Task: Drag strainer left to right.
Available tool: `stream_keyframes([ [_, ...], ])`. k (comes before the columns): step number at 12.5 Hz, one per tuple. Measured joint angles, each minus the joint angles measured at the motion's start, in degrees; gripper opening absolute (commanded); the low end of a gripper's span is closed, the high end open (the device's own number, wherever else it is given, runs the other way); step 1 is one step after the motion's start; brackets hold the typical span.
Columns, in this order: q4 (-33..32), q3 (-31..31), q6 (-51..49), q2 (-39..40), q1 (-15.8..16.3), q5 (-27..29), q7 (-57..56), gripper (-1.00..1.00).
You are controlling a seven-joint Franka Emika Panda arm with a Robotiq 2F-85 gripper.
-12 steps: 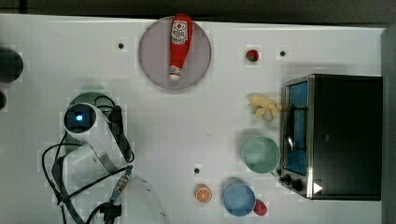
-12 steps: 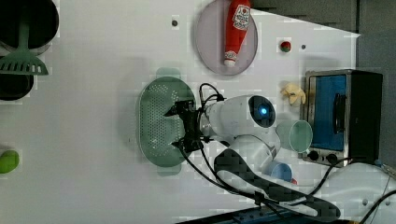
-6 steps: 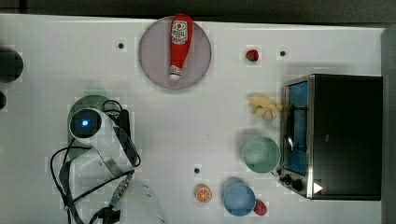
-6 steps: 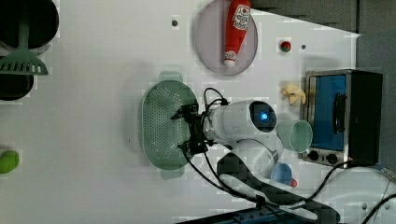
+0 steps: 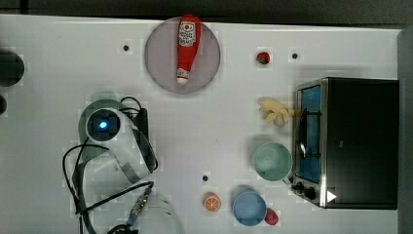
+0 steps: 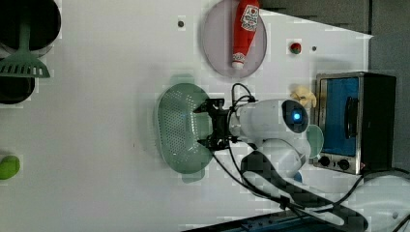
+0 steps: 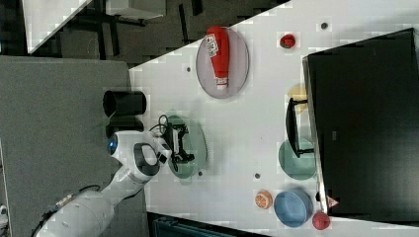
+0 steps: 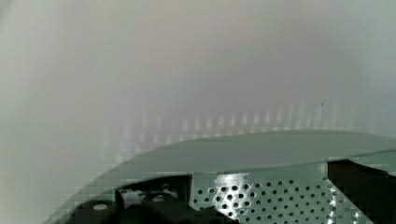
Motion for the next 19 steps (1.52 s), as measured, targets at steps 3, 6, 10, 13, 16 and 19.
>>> stream_keyframes([
  [3,-1.7,-1.8,0.2,-1.1,-1.9,-0.5,-0.7,1.00],
  [6,-3.7,-2.7,-0.8,-0.9,-3.8,-0.4,-4.0,1.00],
  [10,-4.5,-5.5,-0.8,-1.6,-6.2,-1.5,-6.3,1.00],
  [13,-7.6,-8.1,-0.4,-4.2,-8.2,-2.2,-7.6,1.00],
  [16,-7.1,-9.7,-0.3,-3.7,-9.7,-1.0,-8.4,1.00],
  [19,-7.2,-13.3,-1.3,-3.8,-9.5,-1.1,-13.7,1.00],
])
